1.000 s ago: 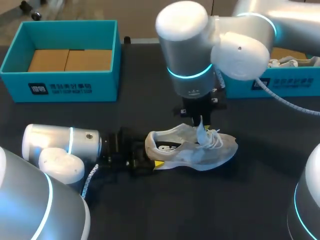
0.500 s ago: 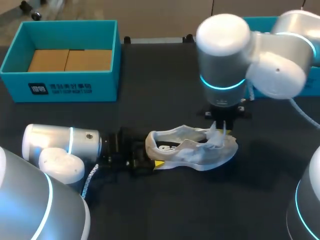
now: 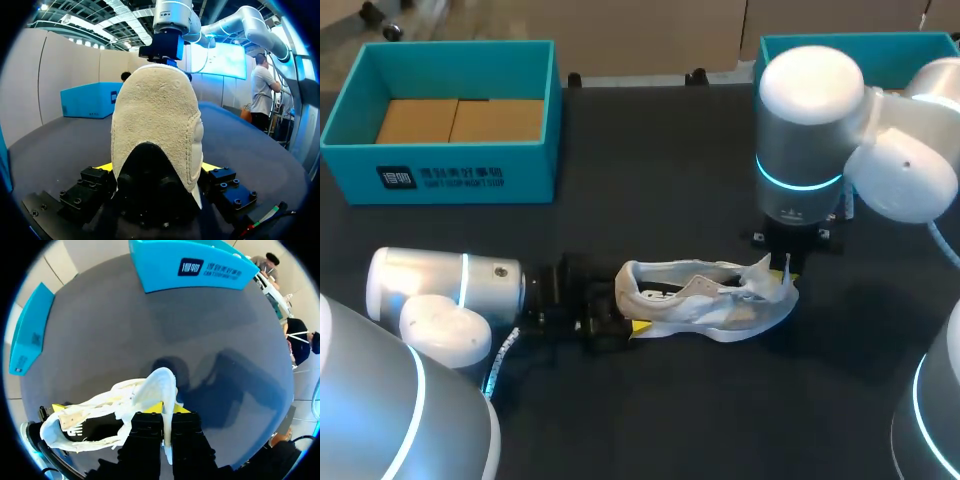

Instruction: Take the shoe out of the shoebox, open the shoe tongue, remove and reinsert the insole, then place the shoe into the shoebox

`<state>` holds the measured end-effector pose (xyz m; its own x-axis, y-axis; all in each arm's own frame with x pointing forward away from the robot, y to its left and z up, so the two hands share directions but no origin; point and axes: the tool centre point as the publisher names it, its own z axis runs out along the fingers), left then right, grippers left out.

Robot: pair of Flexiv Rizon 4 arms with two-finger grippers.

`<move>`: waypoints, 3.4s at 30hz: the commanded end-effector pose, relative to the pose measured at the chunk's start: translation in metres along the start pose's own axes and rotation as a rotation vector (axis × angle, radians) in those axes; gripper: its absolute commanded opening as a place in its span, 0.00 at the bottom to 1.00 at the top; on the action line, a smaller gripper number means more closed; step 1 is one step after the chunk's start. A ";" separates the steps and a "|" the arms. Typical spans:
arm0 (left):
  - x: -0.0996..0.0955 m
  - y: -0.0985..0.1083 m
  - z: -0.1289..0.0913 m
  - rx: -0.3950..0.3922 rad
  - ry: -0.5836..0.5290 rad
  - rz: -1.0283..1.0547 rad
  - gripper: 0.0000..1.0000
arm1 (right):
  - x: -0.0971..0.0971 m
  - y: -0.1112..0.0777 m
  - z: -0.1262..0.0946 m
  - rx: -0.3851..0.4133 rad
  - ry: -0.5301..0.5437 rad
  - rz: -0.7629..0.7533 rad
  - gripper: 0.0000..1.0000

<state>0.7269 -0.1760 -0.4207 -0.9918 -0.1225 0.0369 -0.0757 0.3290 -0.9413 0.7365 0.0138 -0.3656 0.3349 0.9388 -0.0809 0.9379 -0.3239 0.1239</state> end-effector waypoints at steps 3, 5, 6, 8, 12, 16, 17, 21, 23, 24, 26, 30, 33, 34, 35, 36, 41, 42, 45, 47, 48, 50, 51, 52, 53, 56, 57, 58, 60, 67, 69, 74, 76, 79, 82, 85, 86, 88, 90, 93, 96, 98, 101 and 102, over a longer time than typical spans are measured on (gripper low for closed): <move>0.001 0.005 -0.002 -0.002 -0.003 -0.001 0.00 | -0.005 0.005 0.019 0.009 -0.013 0.003 0.41; 0.001 0.005 -0.002 -0.002 -0.003 -0.001 0.00 | -0.006 0.005 0.021 0.015 -0.026 0.008 0.61; 0.001 0.005 -0.002 -0.002 -0.003 -0.001 0.00 | -0.007 0.005 0.023 0.022 -0.037 0.007 0.78; 0.001 0.005 -0.002 -0.002 -0.003 -0.001 0.00 | -0.008 0.005 0.023 0.026 -0.051 0.004 0.96; 0.001 0.005 -0.002 -0.002 -0.003 -0.001 0.00 | -0.013 0.006 0.016 0.017 -0.069 0.011 1.00; 0.001 0.005 -0.002 -0.002 -0.003 -0.001 0.00 | -0.012 0.009 -0.002 -0.021 -0.080 -0.004 1.00; 0.001 0.005 -0.002 -0.002 -0.003 -0.001 0.00 | -0.011 0.010 -0.008 -0.035 -0.079 -0.009 1.00; 0.001 0.005 -0.002 -0.002 -0.003 -0.001 0.00 | -0.005 0.016 -0.031 -0.086 -0.066 -0.039 1.00; 0.001 0.005 -0.002 -0.002 -0.003 -0.001 0.00 | -0.001 0.019 -0.041 -0.110 -0.058 -0.058 1.00; 0.001 0.005 -0.002 -0.002 -0.003 -0.001 0.00 | 0.001 0.020 -0.046 -0.121 -0.055 -0.068 1.00; 0.001 0.005 -0.002 -0.002 -0.003 -0.001 0.00 | 0.005 0.024 -0.055 -0.144 -0.048 -0.087 1.00; 0.001 0.005 -0.002 -0.002 -0.003 -0.001 0.00 | 0.013 0.032 -0.074 -0.194 -0.045 -0.135 1.00; 0.001 0.005 -0.002 -0.002 -0.003 -0.001 0.00 | 0.021 0.038 -0.087 -0.232 -0.040 -0.190 1.00; 0.001 0.005 -0.002 -0.002 -0.003 -0.001 0.00 | 0.024 0.040 -0.091 -0.242 -0.038 -0.214 1.00; 0.001 0.005 -0.002 -0.002 -0.003 -0.001 0.00 | 0.028 0.042 -0.095 -0.254 -0.039 -0.257 1.00; 0.001 0.005 -0.002 -0.002 -0.003 -0.001 0.00 | 0.032 0.043 -0.099 -0.266 -0.035 -0.300 1.00; 0.001 0.005 -0.002 -0.002 -0.003 -0.001 0.00 | 0.051 0.047 -0.118 -0.325 -0.028 -0.505 1.00; 0.001 0.005 -0.002 -0.002 -0.003 -0.001 0.00 | 0.053 0.047 -0.120 -0.332 -0.027 -0.525 1.00; 0.001 0.005 -0.002 -0.002 -0.003 -0.001 0.00 | 0.063 0.044 -0.128 -0.367 -0.005 -0.642 1.00; 0.001 0.005 -0.002 -0.002 -0.003 -0.001 0.00 | 0.068 0.041 -0.132 -0.390 0.007 -0.724 1.00; 0.001 0.005 -0.002 -0.002 -0.003 -0.001 0.00 | 0.071 0.038 -0.134 -0.409 0.012 -0.782 1.00; 0.001 0.005 -0.002 -0.002 -0.003 -0.001 0.00 | 0.077 0.031 -0.139 -0.448 0.031 -0.891 1.00; 0.001 0.005 -0.002 -0.002 -0.003 -0.001 0.00 | 0.080 0.028 -0.142 -0.472 0.033 -0.937 1.00; 0.001 0.005 -0.002 -0.002 -0.003 -0.001 0.00 | 0.083 0.025 -0.145 -0.481 0.053 -0.975 1.00; 0.001 0.005 -0.002 -0.002 -0.003 -0.001 0.00 | 0.086 0.021 -0.148 -0.491 0.057 -1.025 1.00; 0.001 0.005 -0.002 -0.002 -0.003 -0.001 0.00 | 0.092 0.013 -0.152 -0.492 0.051 -1.142 1.00; 0.001 0.005 -0.002 -0.002 -0.003 -0.001 0.00 | 0.093 0.011 -0.153 -0.488 0.043 -1.166 1.00; 0.001 0.005 -0.002 -0.002 -0.003 -0.001 0.00 | 0.096 0.007 -0.154 -0.475 0.037 -1.209 1.00; 0.001 0.005 -0.002 -0.002 -0.003 -0.001 0.00 | 0.099 0.003 -0.153 -0.452 0.013 -1.255 1.00; 0.001 0.005 -0.002 -0.002 -0.003 -0.001 0.00 | 0.106 -0.008 -0.138 -0.361 -0.059 -1.343 0.48; 0.001 0.005 -0.002 -0.002 -0.003 -0.001 0.00 | 0.108 -0.011 -0.134 -0.341 -0.063 -1.359 0.42; 0.001 0.005 -0.002 -0.002 -0.003 -0.001 0.00 | 0.113 -0.018 -0.121 -0.298 -0.058 -1.402 0.00; 0.001 0.005 -0.002 -0.002 -0.003 -0.001 0.00 | 0.115 -0.022 -0.115 -0.287 -0.053 -1.418 0.00; 0.001 0.005 -0.002 -0.002 -0.003 -0.001 0.00 | 0.117 -0.025 -0.108 -0.274 -0.042 -1.439 0.00; 0.001 0.005 -0.002 -0.002 -0.003 -0.001 0.00 | 0.119 -0.029 -0.102 -0.262 -0.045 -1.454 0.00; 0.001 0.005 -0.002 -0.002 -0.003 -0.001 0.00 | 0.122 -0.033 -0.096 -0.244 -0.054 -1.471 0.00; 0.001 0.005 -0.002 -0.002 -0.003 -0.001 0.00 | 0.123 -0.035 -0.094 -0.236 -0.062 -1.480 0.00; 0.001 0.005 -0.002 -0.002 -0.003 -0.001 0.00 | 0.125 -0.038 -0.090 -0.225 -0.066 -1.486 0.00; 0.001 0.005 -0.002 -0.002 -0.003 -0.001 0.00 | 0.128 -0.041 -0.085 -0.190 -0.101 -1.480 0.00; 0.001 0.005 -0.002 -0.002 -0.003 -0.001 0.00 | 0.128 -0.041 -0.085 -0.190 -0.101 -1.480 0.00; 0.001 0.005 -0.002 -0.002 -0.003 -0.001 0.00 | 0.128 -0.041 -0.085 -0.190 -0.101 -1.480 0.00; 0.001 0.005 -0.002 -0.002 -0.003 -0.001 0.00 | 0.128 -0.041 -0.085 -0.190 -0.101 -1.480 0.00; 0.001 0.005 -0.002 -0.002 -0.003 -0.001 0.00 | 0.128 -0.041 -0.085 -0.190 -0.101 -1.480 0.00; 0.001 0.005 -0.002 -0.002 -0.003 -0.001 0.00 | 0.128 -0.041 -0.085 -0.190 -0.101 -1.480 0.00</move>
<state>0.7262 -0.1736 -0.4235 -0.9916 -0.1242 0.0369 -0.0765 0.3312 -0.9405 0.7333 0.1541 -0.2962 -0.8718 0.3801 -0.3090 0.4000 0.9165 -0.0008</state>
